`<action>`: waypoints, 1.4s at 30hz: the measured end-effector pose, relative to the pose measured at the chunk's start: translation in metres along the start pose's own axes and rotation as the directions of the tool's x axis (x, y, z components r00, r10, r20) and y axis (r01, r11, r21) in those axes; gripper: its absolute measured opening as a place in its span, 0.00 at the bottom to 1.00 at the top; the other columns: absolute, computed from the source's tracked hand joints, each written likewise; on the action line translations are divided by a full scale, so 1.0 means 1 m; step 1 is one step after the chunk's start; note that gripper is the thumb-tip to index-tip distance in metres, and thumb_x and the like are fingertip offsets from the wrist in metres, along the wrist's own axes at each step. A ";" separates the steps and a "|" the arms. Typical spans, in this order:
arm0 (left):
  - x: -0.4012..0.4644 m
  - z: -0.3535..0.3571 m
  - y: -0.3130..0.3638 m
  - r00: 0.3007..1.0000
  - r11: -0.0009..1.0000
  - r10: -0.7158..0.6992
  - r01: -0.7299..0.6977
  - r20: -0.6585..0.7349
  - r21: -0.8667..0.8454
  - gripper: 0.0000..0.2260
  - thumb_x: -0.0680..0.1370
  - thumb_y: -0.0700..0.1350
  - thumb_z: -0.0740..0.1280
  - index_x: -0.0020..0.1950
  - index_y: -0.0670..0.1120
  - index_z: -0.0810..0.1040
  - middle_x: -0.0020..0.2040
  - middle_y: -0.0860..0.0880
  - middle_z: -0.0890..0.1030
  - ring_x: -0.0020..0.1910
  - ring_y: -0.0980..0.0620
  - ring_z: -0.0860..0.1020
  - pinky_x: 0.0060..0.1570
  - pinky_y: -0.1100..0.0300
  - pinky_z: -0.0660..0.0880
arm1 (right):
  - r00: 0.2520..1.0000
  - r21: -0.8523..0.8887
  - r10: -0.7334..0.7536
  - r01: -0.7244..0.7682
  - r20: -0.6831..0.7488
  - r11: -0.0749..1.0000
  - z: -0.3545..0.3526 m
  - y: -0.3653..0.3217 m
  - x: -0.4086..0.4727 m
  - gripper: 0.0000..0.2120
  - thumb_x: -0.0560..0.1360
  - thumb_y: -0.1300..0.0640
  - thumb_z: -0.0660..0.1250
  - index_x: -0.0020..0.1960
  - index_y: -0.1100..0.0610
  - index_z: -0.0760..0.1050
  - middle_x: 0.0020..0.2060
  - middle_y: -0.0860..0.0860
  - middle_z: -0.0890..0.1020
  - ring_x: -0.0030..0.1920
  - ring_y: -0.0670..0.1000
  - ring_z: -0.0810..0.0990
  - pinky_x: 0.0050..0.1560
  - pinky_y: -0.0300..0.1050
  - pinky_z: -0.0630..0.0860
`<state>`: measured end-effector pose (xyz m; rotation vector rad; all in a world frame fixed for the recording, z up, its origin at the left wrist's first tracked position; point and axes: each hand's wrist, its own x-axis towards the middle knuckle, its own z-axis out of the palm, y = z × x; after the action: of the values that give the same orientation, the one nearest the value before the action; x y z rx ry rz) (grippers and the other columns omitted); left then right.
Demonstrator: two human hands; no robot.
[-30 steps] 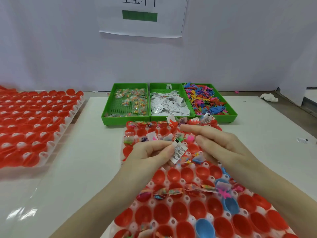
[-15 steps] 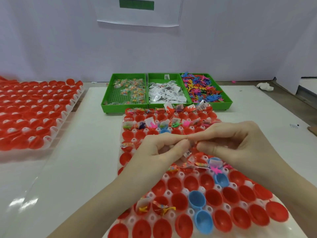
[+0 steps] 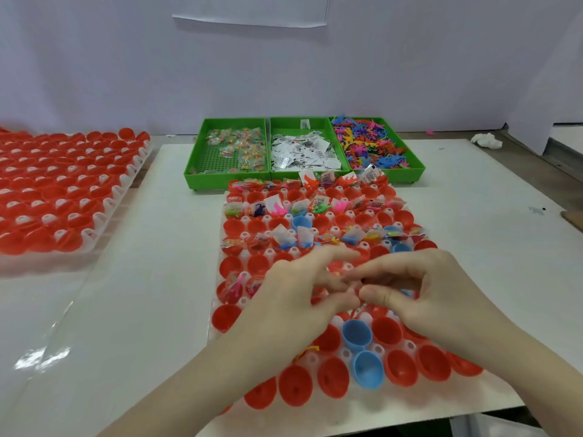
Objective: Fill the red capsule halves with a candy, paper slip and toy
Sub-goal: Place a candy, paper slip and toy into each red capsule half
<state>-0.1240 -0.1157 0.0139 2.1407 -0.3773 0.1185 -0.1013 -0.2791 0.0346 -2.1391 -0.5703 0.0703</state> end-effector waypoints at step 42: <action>0.057 -0.100 -0.059 0.889 0.992 -0.050 0.097 -0.455 0.079 0.02 0.75 0.47 0.67 0.44 0.50 0.79 0.36 0.57 0.78 0.36 0.64 0.74 0.39 0.73 0.69 | 0.923 -0.339 0.006 0.136 0.384 0.931 0.016 -0.007 0.011 0.15 0.72 0.45 0.68 0.58 0.45 0.75 0.43 0.34 0.73 0.47 0.33 0.70 0.52 0.29 0.69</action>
<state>-0.0454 -0.0154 0.0370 2.1400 -0.0147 0.5934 -0.0984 -0.2588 0.0316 -2.4794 -0.9428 0.3770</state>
